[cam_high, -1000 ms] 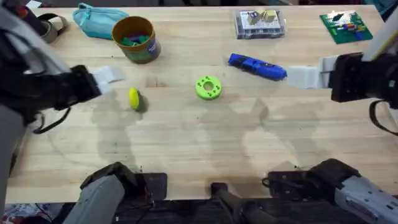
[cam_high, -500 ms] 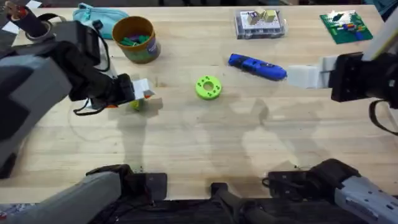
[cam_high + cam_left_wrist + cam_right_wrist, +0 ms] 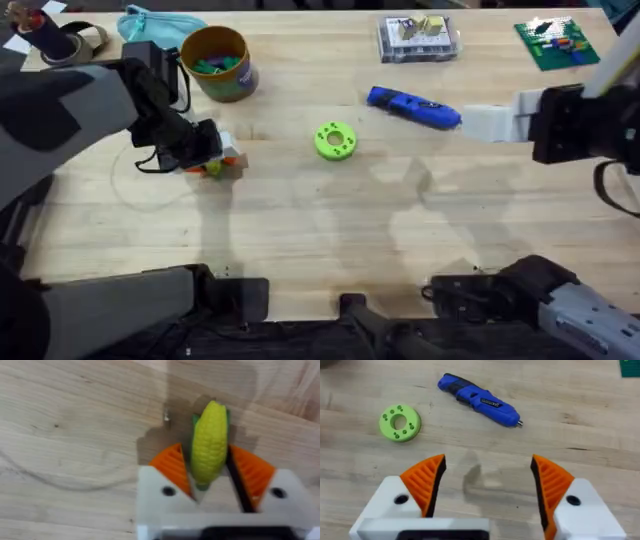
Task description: Pick up the gripper from the table and insert it into the empty holder that is missing its gripper. Then pick up a screw, insert it into the mounting hole, and use the screwdriver to tighten it. Finally, clean up the table by picking up the vegetable and placing it into the bucket.
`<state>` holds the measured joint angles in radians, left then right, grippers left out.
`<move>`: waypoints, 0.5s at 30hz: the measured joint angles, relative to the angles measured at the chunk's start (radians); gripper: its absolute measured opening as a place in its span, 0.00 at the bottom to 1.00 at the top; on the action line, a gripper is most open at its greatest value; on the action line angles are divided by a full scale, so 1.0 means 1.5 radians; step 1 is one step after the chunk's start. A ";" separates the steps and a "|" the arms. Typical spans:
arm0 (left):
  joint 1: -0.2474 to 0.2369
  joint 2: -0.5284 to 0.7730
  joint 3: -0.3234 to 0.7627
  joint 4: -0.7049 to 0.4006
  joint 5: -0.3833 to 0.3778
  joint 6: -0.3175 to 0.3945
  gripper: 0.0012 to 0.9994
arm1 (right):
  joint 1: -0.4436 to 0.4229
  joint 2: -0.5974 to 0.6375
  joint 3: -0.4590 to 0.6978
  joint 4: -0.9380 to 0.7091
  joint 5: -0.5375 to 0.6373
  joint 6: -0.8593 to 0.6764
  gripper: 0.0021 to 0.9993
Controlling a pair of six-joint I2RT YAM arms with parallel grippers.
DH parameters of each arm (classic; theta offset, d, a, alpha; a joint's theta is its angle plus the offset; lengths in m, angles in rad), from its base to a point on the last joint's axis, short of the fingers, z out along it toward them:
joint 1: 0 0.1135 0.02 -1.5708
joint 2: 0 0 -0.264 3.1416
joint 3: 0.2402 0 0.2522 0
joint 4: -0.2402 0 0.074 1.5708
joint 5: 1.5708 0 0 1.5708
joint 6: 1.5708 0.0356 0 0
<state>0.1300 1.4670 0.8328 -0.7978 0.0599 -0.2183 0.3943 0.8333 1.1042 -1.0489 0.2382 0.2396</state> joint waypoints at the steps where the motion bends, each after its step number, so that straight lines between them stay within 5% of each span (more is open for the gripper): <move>1: 0.000 0.000 0.002 -0.001 0.000 -0.001 0.42 | 0.000 0.000 0.000 -0.001 0.000 0.000 1.00; 6: 0.000 0.000 0.009 -0.010 0.000 0.000 0.29 | 0.000 0.000 0.000 -0.001 0.000 0.000 1.00; 15: 0.000 0.000 0.009 -0.014 0.000 0.000 0.28 | 0.000 0.000 0.000 -0.001 0.000 0.000 1.00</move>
<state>0.1295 1.4670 0.8467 -0.8188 0.0595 -0.2184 0.3943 0.8333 1.1042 -1.0508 0.2382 0.2394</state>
